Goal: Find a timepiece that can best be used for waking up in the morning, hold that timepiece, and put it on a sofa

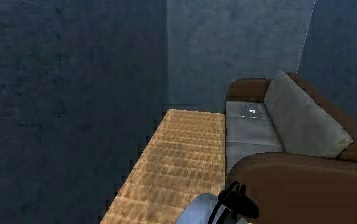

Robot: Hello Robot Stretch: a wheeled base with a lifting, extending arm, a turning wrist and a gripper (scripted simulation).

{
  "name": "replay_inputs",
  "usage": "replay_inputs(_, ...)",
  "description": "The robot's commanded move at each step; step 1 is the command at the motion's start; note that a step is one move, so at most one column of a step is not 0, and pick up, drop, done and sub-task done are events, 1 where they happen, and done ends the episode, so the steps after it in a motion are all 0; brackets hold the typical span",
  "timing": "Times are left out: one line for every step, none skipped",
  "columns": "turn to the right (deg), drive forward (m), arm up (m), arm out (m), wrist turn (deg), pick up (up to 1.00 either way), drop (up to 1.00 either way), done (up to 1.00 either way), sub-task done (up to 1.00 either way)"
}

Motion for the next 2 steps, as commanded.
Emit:
replay_inputs(0.0, 1.0, 0.0, 0.0, 0.0, 0.0, 0.0, 0.0, 0.0)
replay_inputs(9.0, 0.0, 0.0, 0.0, 0.0, 0.0, 0.0, 0.0, 0.0)
